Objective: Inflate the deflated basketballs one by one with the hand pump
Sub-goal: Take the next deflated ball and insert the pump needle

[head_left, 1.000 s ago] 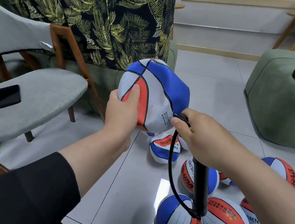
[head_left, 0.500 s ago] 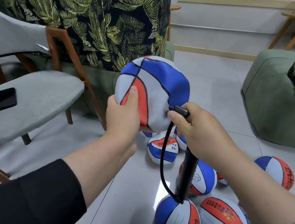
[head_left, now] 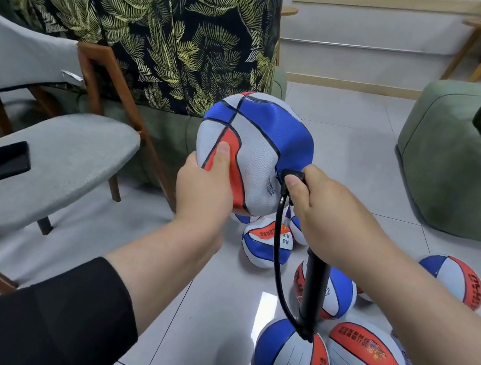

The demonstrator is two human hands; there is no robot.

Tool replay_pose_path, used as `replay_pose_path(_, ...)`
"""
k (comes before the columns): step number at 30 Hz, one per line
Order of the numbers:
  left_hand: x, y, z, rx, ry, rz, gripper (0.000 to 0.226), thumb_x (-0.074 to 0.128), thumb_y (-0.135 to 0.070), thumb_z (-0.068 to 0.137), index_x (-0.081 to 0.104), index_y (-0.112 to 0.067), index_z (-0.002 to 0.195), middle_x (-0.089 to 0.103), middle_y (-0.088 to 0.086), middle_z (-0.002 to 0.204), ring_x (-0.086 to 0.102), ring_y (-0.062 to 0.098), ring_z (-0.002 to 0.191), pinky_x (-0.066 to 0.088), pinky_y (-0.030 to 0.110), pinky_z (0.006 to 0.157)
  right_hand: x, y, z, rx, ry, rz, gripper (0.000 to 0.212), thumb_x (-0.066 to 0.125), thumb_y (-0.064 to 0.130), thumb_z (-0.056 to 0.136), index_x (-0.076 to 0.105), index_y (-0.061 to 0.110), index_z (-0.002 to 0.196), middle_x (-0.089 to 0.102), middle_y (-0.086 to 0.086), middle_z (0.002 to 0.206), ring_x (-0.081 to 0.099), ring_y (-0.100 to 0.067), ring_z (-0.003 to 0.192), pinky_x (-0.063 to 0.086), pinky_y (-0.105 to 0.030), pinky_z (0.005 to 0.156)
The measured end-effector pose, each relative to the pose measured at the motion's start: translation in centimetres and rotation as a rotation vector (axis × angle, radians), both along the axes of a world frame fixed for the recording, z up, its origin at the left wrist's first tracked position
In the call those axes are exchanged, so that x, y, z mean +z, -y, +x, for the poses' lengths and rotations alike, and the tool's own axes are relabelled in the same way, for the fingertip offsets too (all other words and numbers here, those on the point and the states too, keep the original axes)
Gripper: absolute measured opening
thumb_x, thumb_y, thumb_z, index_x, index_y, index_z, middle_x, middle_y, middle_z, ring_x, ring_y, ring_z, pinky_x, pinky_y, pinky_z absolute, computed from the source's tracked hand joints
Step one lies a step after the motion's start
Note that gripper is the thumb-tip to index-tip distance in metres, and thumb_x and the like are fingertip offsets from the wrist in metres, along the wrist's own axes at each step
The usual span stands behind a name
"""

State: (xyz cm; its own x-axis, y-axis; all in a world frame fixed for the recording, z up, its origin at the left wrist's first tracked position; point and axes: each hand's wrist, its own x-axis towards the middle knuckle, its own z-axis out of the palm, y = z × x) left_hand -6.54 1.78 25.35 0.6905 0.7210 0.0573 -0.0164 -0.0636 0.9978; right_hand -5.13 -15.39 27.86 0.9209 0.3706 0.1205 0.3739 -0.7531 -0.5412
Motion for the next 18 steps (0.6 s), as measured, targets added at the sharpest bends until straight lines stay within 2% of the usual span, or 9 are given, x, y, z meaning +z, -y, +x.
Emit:
replay_pose_path(5,0.5,0.8,-0.4,-0.023,-0.043,0.075,0.038,0.052,-0.066,0.091,0.064,-0.030,0.097,0.071,-0.008,0.098,0.068,0.024,0.098,0.056,0.049,0.095,0.0,0.3,0.2,0.006,0.008,-0.030,0.039,0.027,0.048,0.107,0.037,0.019,0.084,0.055,-0.003,0.077,0.051,-0.025,0.070,0.040,-0.041,0.061)
replay_pose_path(8,0.8,1.4,-0.6,-0.024,-0.059,0.060,0.040,0.052,-0.067,0.092,0.062,-0.029,0.090,0.071,-0.006,0.096,0.067,0.025,0.097,0.056,0.050,0.095,0.1,0.5,0.6,0.011,0.029,-0.042,0.039,0.026,0.048,0.107,0.038,0.018,0.086,0.057,-0.004,0.078,0.052,-0.025,0.070,0.042,-0.042,0.063)
replay_pose_path(11,0.9,1.8,-0.7,-0.031,-0.067,0.061,0.042,0.051,-0.070,0.088,0.063,-0.029,0.089,0.072,-0.006,0.096,0.069,0.024,0.096,0.057,0.051,0.093,0.3,0.8,0.7,0.007,0.033,-0.062,0.039,0.026,0.047,0.108,0.036,0.018,0.084,0.055,-0.004,0.077,0.049,-0.024,0.068,0.037,-0.040,0.060)
replay_pose_path(15,0.6,1.9,-0.5,-0.060,-0.053,0.012,0.046,0.051,-0.078,0.079,0.066,-0.034,0.087,0.075,-0.010,0.097,0.072,0.021,0.098,0.059,0.050,0.092,0.6,1.1,1.1,0.018,0.029,-0.085,0.038,0.027,0.048,0.108,0.038,0.018,0.086,0.057,-0.004,0.080,0.053,-0.026,0.073,0.043,-0.042,0.066)
replay_pose_path(18,0.0,1.4,0.0,-0.078,-0.093,-0.104,0.057,0.055,-0.082,0.068,0.071,-0.034,0.093,0.078,-0.012,0.094,0.074,0.023,0.097,0.060,0.053,0.088,0.3,1.1,1.3,0.037,0.022,-0.059,0.040,0.029,0.050,0.107,0.040,0.018,0.085,0.055,-0.003,0.076,0.050,-0.022,0.069,0.039,-0.041,0.062)
